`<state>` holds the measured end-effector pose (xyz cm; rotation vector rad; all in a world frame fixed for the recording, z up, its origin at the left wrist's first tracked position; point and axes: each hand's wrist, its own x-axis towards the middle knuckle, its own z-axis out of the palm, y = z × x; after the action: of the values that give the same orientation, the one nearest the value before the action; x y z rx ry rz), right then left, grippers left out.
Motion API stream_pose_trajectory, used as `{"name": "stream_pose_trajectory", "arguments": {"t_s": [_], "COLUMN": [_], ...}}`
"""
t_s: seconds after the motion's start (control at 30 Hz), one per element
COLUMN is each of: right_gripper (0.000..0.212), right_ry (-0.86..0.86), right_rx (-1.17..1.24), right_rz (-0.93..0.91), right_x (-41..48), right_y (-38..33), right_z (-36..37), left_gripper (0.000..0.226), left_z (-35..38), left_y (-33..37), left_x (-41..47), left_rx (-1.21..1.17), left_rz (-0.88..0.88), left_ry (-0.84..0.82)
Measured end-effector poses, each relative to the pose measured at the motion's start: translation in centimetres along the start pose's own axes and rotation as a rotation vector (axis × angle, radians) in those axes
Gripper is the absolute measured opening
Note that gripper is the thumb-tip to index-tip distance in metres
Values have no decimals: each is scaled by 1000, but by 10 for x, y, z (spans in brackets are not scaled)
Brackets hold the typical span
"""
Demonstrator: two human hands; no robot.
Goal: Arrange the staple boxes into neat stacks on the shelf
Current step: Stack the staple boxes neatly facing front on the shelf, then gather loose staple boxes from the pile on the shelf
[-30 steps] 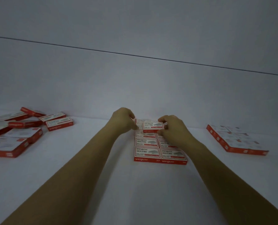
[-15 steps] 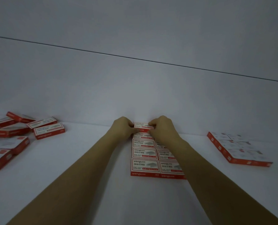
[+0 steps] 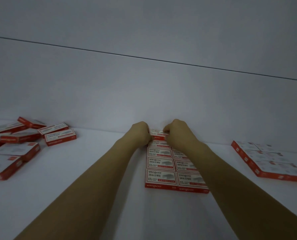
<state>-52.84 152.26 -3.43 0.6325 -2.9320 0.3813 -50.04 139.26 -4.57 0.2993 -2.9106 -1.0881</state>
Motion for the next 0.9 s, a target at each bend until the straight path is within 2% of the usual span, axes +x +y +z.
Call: {"name": "stream_pose_trajectory", "arguments": {"t_s": [0.13, 0.23, 0.3, 0.4, 0.53, 0.73, 0.9], "right_gripper": [23, 28, 32, 35, 38, 37, 37], "right_ry": [-70, -143, -125, -64, -143, -200, -191], "right_rx": [-143, -271, -310, -253, -142, -65, 6], "right_rz": [-44, -70, -83, -176, -351, -548, -740], "right_x": [-3, -6, -8, -11, -14, -28, -51], "right_y": [-6, -14, -22, -48, -101, -179, -238], "right_z": [-4, -14, -19, -18, -4, 19, 29], "left_gripper": [13, 22, 22, 25, 28, 18, 27], "left_z": [2, -9, -25, -61, -110, -165, -182], "left_y": [5, -5, -20, -48, -79, -124, -154], "left_x": [-14, -31, -41, -61, -95, -160, -212], "left_rx": [107, 213, 305, 420, 492, 525, 551], "left_rz": [9, -5, -12, -52, -148, -335, -469], "left_ry": [60, 111, 140, 216, 327, 452, 476]}}
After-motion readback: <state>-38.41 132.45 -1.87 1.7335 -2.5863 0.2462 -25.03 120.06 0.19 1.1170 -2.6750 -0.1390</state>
